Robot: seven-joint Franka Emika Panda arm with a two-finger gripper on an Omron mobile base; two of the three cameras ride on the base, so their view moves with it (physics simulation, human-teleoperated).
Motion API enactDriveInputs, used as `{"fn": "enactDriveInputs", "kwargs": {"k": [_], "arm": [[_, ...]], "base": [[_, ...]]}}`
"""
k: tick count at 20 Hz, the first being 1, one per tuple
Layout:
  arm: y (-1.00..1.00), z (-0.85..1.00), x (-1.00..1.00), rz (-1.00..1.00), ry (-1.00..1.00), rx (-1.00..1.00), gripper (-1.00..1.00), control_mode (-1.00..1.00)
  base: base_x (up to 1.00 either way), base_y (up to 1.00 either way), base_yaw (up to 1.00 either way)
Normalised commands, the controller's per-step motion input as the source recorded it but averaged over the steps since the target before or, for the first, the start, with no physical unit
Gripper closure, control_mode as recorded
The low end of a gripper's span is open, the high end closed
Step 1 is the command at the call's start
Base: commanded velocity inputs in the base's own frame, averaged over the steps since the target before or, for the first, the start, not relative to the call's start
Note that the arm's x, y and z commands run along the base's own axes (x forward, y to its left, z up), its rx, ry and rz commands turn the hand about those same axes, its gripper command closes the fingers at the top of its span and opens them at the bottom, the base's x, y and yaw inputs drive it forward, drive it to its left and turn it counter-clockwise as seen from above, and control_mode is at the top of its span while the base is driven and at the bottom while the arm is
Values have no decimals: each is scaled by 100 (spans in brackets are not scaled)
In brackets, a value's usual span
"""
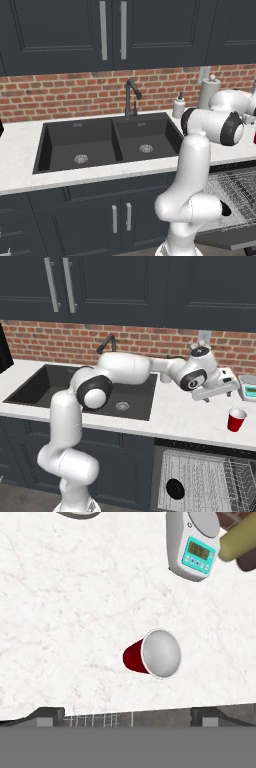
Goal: Pick up the cup and bowl from the counter, place them in the dishwasher, and close the dishwasher door.
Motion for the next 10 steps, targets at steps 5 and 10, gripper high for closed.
{"fn": "enactDriveInputs", "kwargs": {"k": [5, 10], "arm": [[-36, -20, 41, 0, 3, 0, -100, -100], [-31, -18, 31, 0, 3, 0, -100, -100]], "base": [[0, 0, 0], [0, 0, 0]]}}
